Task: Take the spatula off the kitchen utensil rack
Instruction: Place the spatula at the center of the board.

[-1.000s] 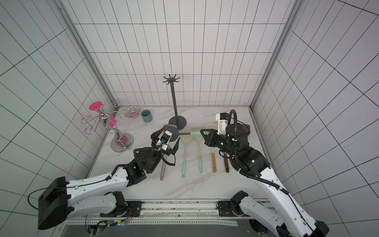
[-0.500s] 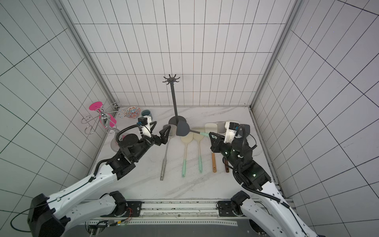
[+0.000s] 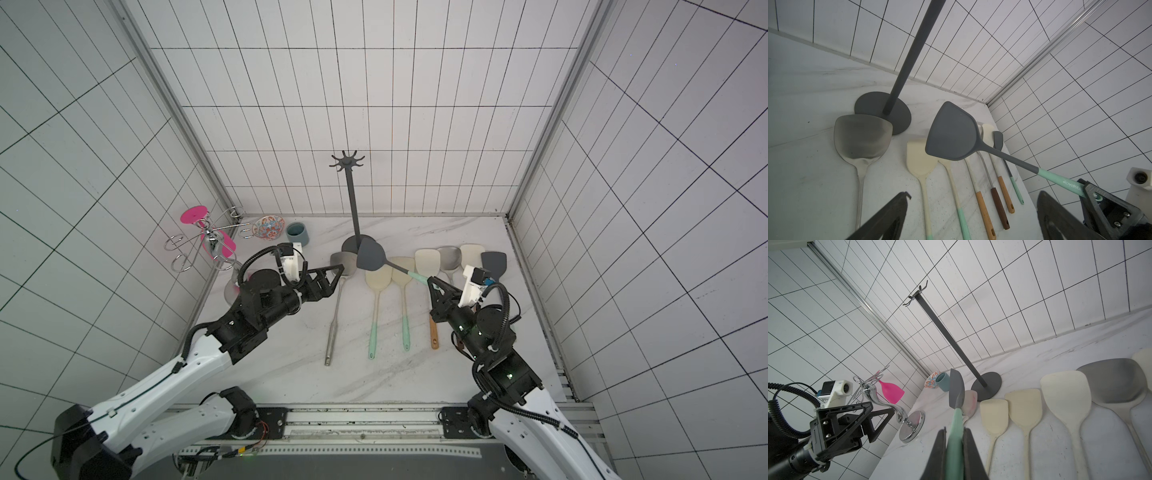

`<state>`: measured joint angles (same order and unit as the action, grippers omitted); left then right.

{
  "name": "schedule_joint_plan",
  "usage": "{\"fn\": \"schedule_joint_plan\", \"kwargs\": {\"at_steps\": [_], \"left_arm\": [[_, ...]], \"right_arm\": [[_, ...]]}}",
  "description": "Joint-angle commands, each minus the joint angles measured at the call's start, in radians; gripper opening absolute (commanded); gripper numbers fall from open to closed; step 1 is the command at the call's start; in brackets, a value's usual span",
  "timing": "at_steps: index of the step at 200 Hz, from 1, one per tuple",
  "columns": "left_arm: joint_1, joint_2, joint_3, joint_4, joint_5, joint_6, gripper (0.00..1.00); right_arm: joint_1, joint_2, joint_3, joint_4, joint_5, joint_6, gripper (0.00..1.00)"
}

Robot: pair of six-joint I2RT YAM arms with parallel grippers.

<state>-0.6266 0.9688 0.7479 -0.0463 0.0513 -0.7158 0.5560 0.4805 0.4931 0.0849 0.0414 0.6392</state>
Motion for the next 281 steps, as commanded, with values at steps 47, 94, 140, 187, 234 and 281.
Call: {"fn": "schedule_joint_plan", "kwargs": {"at_steps": [47,94,140,187,234,281], "left_arm": [[0.005,-0.026,0.001,-0.075,0.087,-0.253,0.98],[0.018,-0.018,0.001,-0.074,0.113,-0.393,0.98],[0.049,0.031,-0.002,-0.076,0.167,-0.466,0.98],[0.078,0.064,-0.005,-0.088,0.221,-0.536,0.98],[0.078,0.063,0.001,-0.093,0.243,-0.648,0.98],[0.078,0.095,0.017,-0.047,0.294,-0.770,0.97]], "right_arm": [[-0.004,-0.096,-0.098,0.126,-0.054,-0.018,0.00],[0.017,-0.076,-0.101,0.205,-0.075,-0.041,0.00],[0.049,-0.016,-0.085,0.250,-0.057,-0.065,0.00],[0.104,0.068,-0.091,0.316,-0.021,-0.106,0.00],[0.170,0.116,-0.101,0.400,0.036,-0.182,0.00],[0.244,0.164,-0.097,0.483,0.084,-0.268,0.00]]}}
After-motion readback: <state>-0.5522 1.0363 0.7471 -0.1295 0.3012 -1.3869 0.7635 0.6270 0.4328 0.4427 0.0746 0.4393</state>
